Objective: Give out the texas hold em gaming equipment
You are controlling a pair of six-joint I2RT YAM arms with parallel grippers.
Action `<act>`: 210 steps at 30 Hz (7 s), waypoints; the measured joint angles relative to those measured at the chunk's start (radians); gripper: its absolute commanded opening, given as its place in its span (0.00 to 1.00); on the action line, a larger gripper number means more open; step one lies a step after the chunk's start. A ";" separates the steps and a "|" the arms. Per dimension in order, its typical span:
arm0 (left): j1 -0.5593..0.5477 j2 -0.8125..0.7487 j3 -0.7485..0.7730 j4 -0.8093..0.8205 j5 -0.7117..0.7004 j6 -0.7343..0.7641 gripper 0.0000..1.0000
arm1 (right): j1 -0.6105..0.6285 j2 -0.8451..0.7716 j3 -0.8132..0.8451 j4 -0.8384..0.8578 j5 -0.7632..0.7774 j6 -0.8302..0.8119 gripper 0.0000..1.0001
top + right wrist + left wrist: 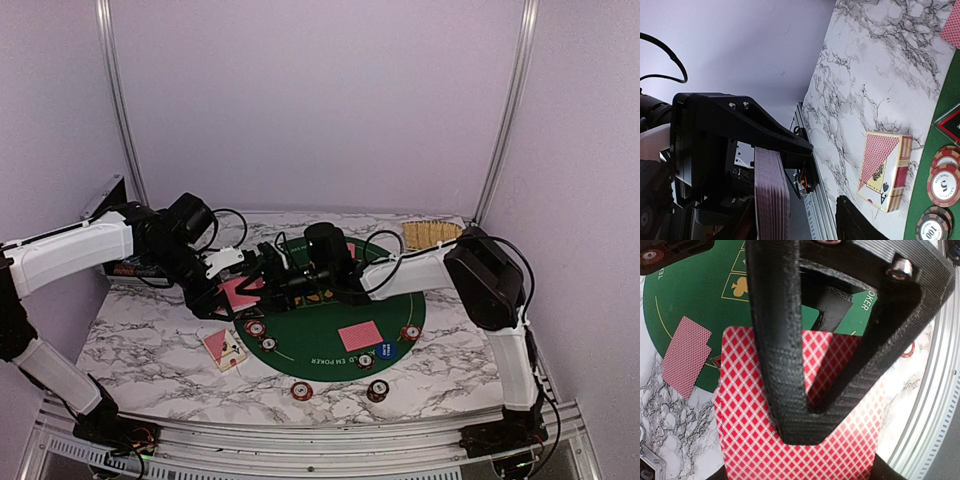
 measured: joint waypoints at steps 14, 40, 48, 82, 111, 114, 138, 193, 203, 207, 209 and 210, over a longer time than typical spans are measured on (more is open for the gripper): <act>-0.005 0.000 0.000 0.000 -0.001 0.003 0.00 | -0.026 -0.095 -0.107 0.007 0.005 -0.006 0.22; -0.005 0.000 -0.015 0.002 -0.010 0.010 0.00 | -0.129 -0.300 -0.346 0.061 0.017 0.029 0.00; -0.005 0.000 -0.021 0.002 -0.010 0.010 0.00 | -0.245 -0.427 -0.520 -0.084 0.022 -0.091 0.00; -0.005 -0.002 -0.034 0.002 -0.002 0.010 0.00 | -0.402 -0.459 -0.549 -0.759 0.257 -0.616 0.08; -0.005 -0.001 -0.030 0.001 0.009 0.010 0.00 | -0.343 -0.666 -0.409 -0.823 0.425 -0.607 0.99; -0.005 -0.001 -0.030 0.001 0.009 0.010 0.00 | -0.336 -0.660 -0.398 -0.817 0.433 -0.595 0.99; -0.004 -0.007 -0.026 0.001 0.010 0.009 0.00 | -0.126 -0.544 -0.349 -0.616 0.396 -0.445 0.99; 0.001 -0.009 -0.009 -0.002 0.025 -0.008 0.00 | 0.054 -0.041 -0.001 -0.108 0.107 -0.093 0.86; 0.001 -0.012 -0.009 -0.006 0.027 -0.008 0.00 | 0.055 0.035 0.063 -0.073 0.078 -0.028 0.83; 0.001 -0.012 -0.009 -0.006 0.028 -0.008 0.00 | 0.056 0.047 0.078 -0.070 0.064 -0.014 0.78; 0.001 -0.012 -0.009 -0.006 0.027 -0.008 0.00 | 0.056 0.048 0.079 -0.068 0.061 -0.006 0.76; 0.001 -0.012 -0.009 -0.006 0.027 -0.008 0.00 | 0.055 0.048 0.079 -0.066 0.060 -0.002 0.75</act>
